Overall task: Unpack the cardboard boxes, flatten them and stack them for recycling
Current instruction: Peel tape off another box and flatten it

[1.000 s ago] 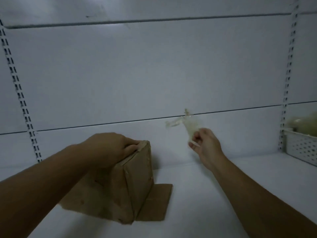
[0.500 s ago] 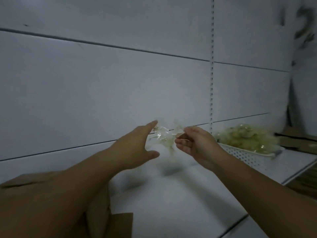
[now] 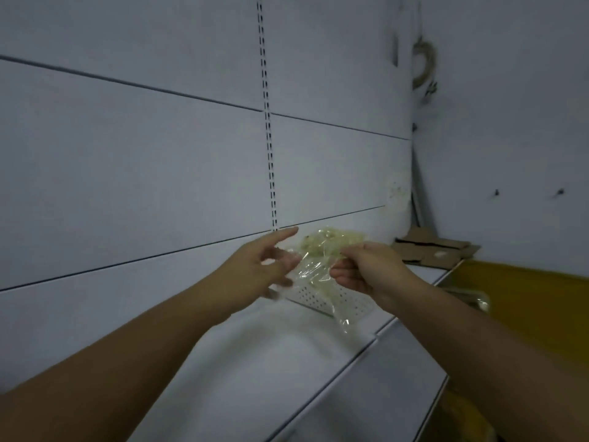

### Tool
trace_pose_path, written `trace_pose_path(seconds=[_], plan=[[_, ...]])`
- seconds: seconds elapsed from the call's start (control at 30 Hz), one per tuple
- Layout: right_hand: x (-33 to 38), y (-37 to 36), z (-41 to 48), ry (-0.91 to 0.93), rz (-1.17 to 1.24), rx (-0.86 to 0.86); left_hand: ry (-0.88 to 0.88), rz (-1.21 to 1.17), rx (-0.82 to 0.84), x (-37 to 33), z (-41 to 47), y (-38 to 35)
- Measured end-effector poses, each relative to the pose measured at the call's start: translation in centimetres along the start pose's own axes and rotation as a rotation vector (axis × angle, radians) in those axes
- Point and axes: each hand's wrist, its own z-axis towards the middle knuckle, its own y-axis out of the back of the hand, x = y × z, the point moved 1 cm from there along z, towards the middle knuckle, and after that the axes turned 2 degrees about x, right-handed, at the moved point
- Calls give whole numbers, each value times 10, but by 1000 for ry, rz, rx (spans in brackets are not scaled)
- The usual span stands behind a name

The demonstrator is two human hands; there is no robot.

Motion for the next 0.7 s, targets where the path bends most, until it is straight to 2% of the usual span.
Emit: trace_pose_path(seconds=[0.03, 0.1, 0.23, 0.3, 0.4, 0.57, 0.63, 0.7], plan=[[0, 14, 6, -5, -4, 11, 23, -9, 43, 1, 11, -18], [1, 39, 18, -19, 18, 44, 30, 124, 35, 6, 35, -50], [4, 84, 44, -24, 75, 90, -10, 136, -96, 14, 81, -82], [12, 100, 57, -11, 8, 84, -18, 115, -228, 18, 103, -83], [23, 112, 81, 118, -275, 37, 5, 69, -465, 26, 136, -65], [39, 98, 144, 570, -788, 6, 39, 40, -616, 46, 204, -28], [45, 77, 177, 721, -958, 67, 32, 93, -654, 56, 231, -23], [40, 54, 210, 786, -1154, 223, 68, 250, -622, 67, 254, -21]])
